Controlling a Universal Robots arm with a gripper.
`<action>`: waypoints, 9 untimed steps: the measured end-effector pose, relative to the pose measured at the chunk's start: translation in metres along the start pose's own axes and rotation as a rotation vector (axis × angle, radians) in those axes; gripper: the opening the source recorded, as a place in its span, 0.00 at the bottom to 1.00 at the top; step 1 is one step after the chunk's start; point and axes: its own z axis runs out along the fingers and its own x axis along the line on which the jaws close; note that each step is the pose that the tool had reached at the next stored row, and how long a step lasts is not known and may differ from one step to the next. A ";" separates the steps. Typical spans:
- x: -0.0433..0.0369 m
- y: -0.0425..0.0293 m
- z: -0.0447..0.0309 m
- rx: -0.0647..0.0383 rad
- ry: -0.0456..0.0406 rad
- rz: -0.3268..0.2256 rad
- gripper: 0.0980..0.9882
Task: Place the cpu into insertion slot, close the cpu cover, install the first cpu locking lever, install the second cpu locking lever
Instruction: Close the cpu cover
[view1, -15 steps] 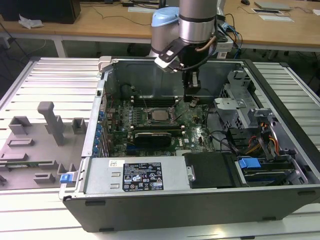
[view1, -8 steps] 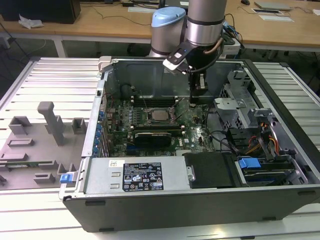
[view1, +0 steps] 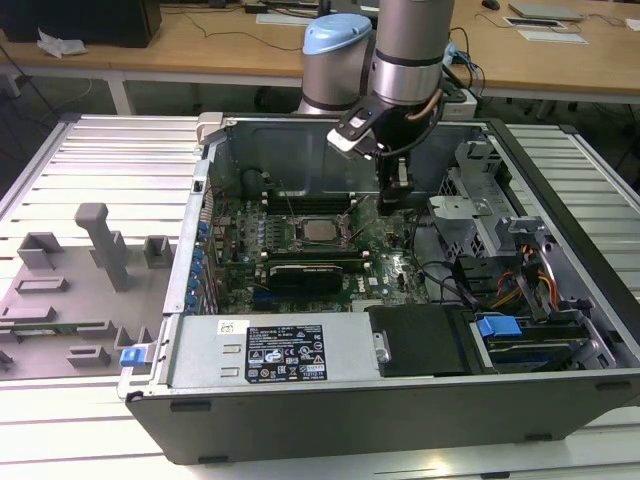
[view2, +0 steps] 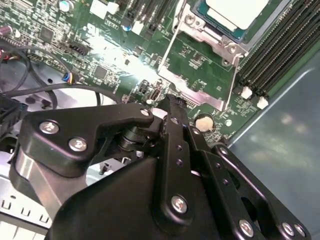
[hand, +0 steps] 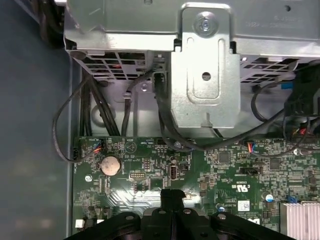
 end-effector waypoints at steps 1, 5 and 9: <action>0.0008 0.0001 0.0001 0.000 0.0000 0.000 0.01; 0.0011 0.0025 0.0012 0.131 0.0239 -0.005 0.01; 0.0018 -0.0034 0.0008 0.127 0.0239 -0.005 0.01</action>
